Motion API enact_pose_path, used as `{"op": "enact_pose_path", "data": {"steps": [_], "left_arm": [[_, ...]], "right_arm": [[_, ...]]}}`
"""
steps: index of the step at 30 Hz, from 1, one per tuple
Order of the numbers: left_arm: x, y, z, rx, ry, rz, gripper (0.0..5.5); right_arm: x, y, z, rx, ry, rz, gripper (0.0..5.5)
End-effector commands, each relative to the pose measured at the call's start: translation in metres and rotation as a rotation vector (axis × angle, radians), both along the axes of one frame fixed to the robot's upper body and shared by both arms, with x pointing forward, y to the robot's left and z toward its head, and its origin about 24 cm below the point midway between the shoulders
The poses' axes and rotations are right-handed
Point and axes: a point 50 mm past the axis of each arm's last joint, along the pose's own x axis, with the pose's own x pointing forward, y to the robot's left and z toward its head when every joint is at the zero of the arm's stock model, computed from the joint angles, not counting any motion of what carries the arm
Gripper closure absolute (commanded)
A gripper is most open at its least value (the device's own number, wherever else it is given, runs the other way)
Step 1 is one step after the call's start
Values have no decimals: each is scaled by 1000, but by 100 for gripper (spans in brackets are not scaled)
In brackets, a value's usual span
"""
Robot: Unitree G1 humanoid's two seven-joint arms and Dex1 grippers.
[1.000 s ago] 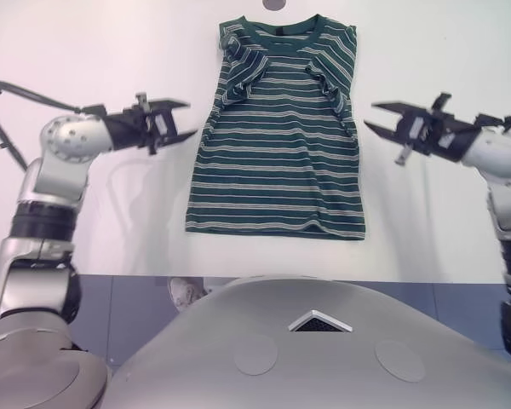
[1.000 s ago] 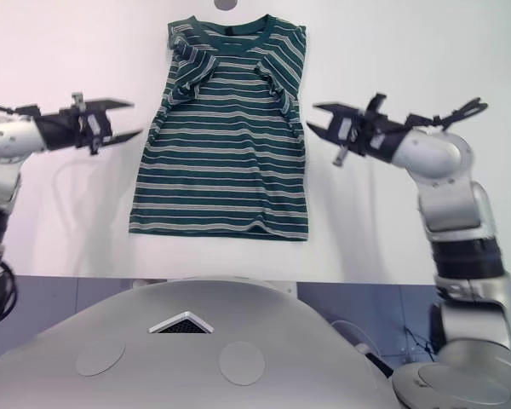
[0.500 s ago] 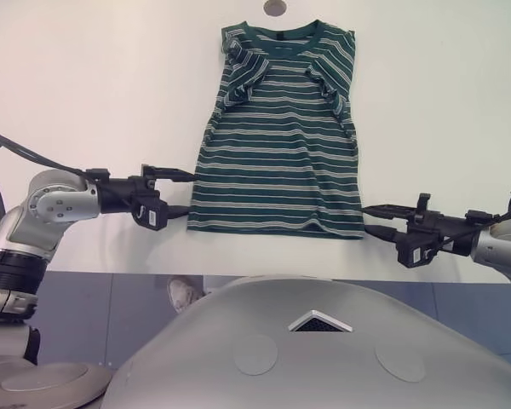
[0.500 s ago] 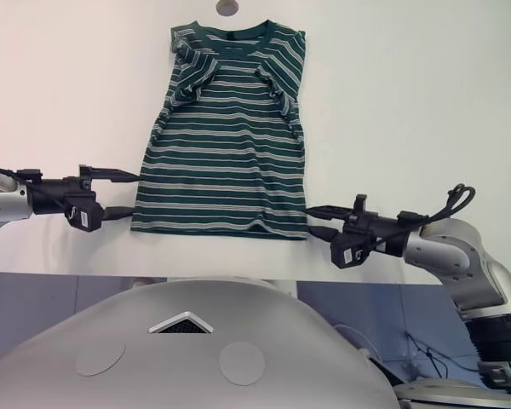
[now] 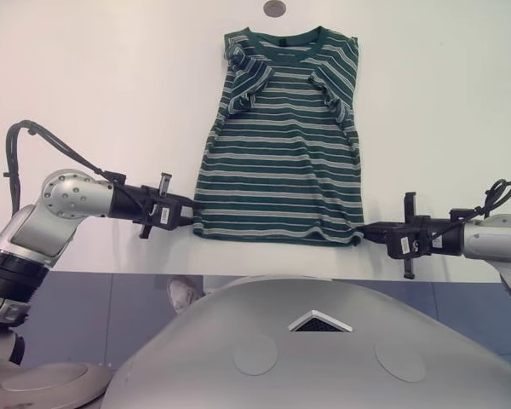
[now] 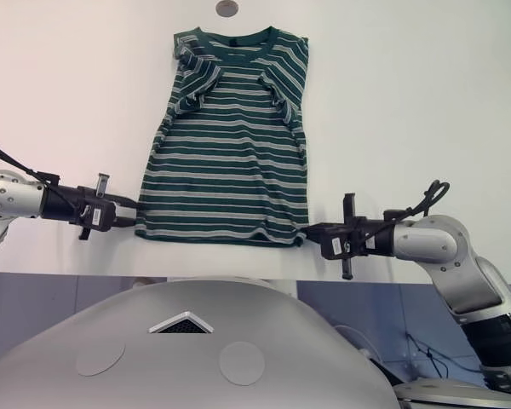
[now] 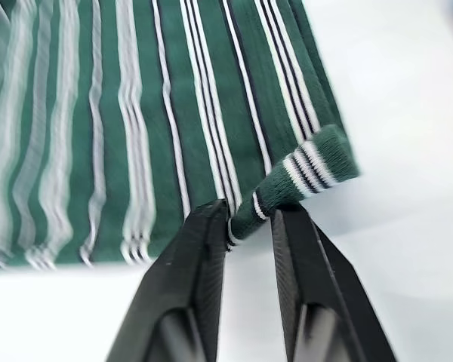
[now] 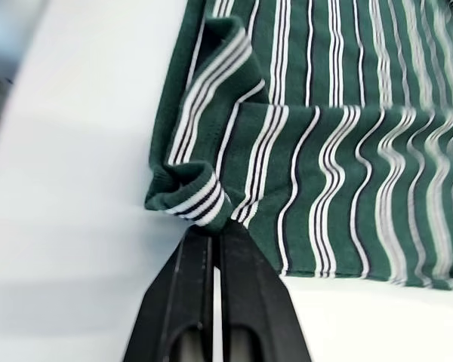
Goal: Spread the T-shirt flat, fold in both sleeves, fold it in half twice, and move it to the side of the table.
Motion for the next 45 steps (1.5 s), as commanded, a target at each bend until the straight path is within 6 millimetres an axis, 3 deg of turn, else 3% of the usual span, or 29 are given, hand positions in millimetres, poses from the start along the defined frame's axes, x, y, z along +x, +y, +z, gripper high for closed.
{"op": "enact_pose_path", "data": {"steps": [1, 3, 5, 7, 10, 14, 19, 22, 28, 38, 45], "left_arm": [[3, -10, 29, -68, 236, 85, 519], [22, -15, 38, -132, 217, 172, 546], [70, -24, 47, -285, 100, 365, 546], [106, -32, 53, -403, 39, 508, 546], [131, -33, 54, -446, -26, 605, 546], [120, -20, 45, -277, -130, 500, 546], [100, 7, 38, -225, 93, 571, 464], [100, 6, 23, -204, 199, 703, 418], [100, -2, -6, -186, 524, 955, 418], [116, 8, 8, -360, 817, 1144, 418], [110, -3, -8, -316, 838, 1142, 418]], "right_arm": [[27, 10, 35, 137, 127, -106, 550], [46, 11, 46, 211, 117, -194, 550], [79, -1, 55, 301, 80, -351, 550], [105, -10, 62, 381, 52, -466, 550], [130, -13, 64, 444, 24, -553, 550], [129, -10, 56, 412, 41, -525, 550], [118, -11, 40, 370, 49, -522, 550], [115, -9, 36, 358, 48, -511, 550], [112, -8, 31, 333, 51, -488, 550], [104, -5, 19, 289, 54, -464, 550], [103, -4, 18, 282, 46, -462, 550]]}}
